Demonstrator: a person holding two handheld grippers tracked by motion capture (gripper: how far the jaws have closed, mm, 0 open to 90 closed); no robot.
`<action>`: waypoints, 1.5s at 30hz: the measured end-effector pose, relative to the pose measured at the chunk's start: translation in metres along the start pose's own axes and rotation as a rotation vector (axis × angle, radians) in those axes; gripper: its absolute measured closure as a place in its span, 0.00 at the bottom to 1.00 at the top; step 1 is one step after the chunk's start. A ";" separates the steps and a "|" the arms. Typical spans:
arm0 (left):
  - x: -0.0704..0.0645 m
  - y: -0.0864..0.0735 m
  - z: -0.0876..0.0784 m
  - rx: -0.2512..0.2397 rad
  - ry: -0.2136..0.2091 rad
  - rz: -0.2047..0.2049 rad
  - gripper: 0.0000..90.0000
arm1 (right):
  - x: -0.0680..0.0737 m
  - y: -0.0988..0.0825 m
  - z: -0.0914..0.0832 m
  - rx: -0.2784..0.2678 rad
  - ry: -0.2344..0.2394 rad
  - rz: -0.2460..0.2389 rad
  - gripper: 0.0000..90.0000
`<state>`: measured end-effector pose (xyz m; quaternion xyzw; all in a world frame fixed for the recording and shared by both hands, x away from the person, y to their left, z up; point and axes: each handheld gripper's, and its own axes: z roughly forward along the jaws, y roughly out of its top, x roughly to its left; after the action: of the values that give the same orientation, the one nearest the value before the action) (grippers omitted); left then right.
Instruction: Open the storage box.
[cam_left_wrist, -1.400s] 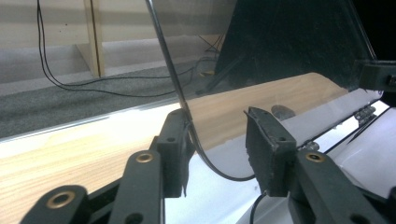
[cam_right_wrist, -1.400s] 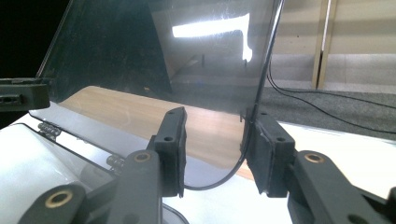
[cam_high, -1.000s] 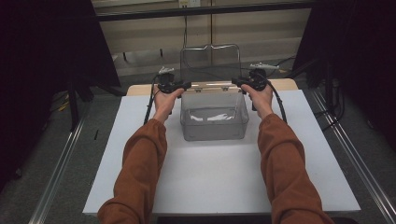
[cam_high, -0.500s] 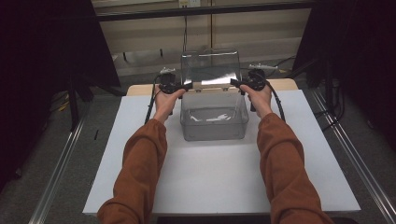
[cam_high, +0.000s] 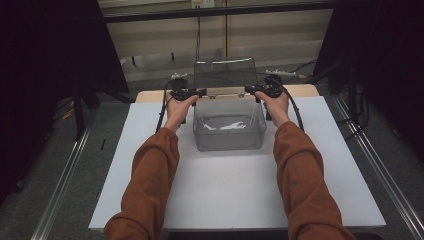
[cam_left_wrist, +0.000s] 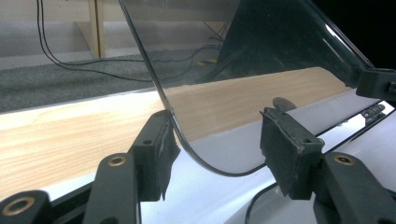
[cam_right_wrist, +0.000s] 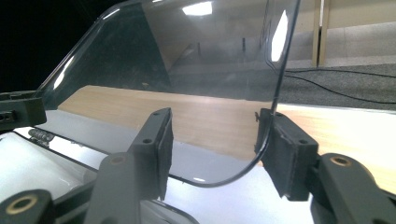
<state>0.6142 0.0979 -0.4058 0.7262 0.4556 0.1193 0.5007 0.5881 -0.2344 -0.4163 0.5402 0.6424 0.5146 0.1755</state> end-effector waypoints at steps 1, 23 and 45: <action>0.000 0.000 0.000 0.000 0.000 -0.006 0.50 | 0.000 0.000 0.000 0.001 -0.003 0.002 0.50; 0.000 -0.003 0.004 -0.004 0.017 -0.067 0.46 | 0.004 -0.004 0.005 0.004 -0.026 0.069 0.45; 0.005 -0.002 -0.002 -0.046 0.044 -0.005 0.24 | 0.006 0.004 -0.006 -0.080 -0.086 -0.024 0.34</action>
<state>0.6147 0.1033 -0.4082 0.7107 0.4655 0.1442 0.5074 0.5830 -0.2326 -0.4087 0.5465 0.6196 0.5141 0.2307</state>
